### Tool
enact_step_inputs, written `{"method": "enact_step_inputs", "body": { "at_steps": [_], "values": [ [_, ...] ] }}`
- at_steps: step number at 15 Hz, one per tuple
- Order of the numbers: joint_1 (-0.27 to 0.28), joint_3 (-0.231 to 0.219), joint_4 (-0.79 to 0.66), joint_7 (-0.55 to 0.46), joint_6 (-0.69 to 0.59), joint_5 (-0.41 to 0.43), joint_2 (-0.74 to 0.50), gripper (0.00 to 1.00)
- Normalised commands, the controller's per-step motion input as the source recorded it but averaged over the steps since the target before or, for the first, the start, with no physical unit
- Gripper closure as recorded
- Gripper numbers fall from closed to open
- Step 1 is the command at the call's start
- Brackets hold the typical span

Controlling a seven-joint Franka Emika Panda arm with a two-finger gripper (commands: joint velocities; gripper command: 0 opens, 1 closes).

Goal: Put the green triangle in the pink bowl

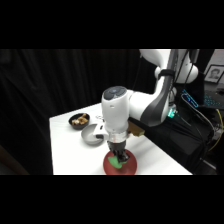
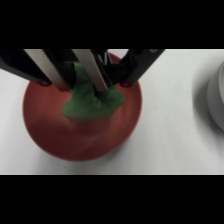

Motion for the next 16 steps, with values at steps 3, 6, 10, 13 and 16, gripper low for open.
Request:
{"method": "enact_step_inputs", "body": {
  "at_steps": [3,6,10,13,16],
  "values": [
    [-0.003,0.006,0.02,-0.02,0.18,-0.054,0.05,0.37],
    [0.001,0.001,0.02,-0.01,0.1,-0.045,-0.02,0.11],
    [-0.002,0.022,-0.04,-0.02,-0.06,-0.02,-0.15,0.0],
    [-0.007,0.027,-0.08,0.0,-0.24,-0.004,-0.28,0.0],
    [-0.024,0.033,-0.08,0.01,-0.26,-0.003,-0.31,0.0]
  ]
}}
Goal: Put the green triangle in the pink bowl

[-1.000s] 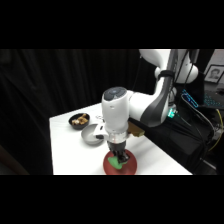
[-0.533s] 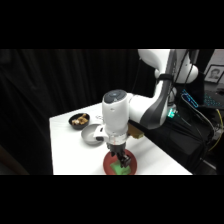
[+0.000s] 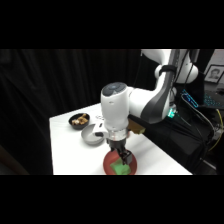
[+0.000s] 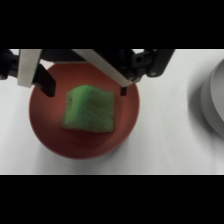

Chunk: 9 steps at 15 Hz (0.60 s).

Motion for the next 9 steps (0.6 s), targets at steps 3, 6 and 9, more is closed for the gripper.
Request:
{"method": "enact_step_inputs", "body": {
  "at_steps": [3,6,9],
  "values": [
    [-0.046,0.05,-0.1,0.0,-0.25,0.007,-0.36,0.0],
    [-0.069,0.068,-0.11,-0.02,-0.24,0.027,-0.38,0.0],
    [-0.074,0.08,-0.11,-0.01,-0.21,0.028,-0.35,0.0]
  ]
}}
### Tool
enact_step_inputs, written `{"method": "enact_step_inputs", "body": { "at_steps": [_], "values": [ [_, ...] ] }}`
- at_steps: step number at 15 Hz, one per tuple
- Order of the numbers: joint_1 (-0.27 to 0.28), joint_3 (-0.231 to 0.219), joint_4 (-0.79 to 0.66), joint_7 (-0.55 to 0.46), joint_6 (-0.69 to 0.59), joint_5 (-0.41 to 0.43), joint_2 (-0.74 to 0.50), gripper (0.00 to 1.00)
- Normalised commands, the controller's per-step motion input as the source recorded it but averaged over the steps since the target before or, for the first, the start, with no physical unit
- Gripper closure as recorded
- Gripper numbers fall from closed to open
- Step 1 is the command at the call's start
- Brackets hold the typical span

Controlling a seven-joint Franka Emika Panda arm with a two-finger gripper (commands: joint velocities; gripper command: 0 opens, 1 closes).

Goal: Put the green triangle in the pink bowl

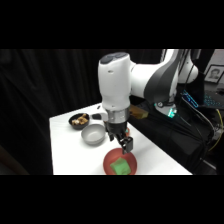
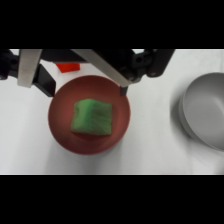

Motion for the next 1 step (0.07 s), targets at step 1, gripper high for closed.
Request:
{"method": "enact_step_inputs", "body": {
  "at_steps": [1],
  "values": [
    [-0.08,0.092,-0.09,-0.02,-0.18,0.042,-0.29,0.0]
  ]
}}
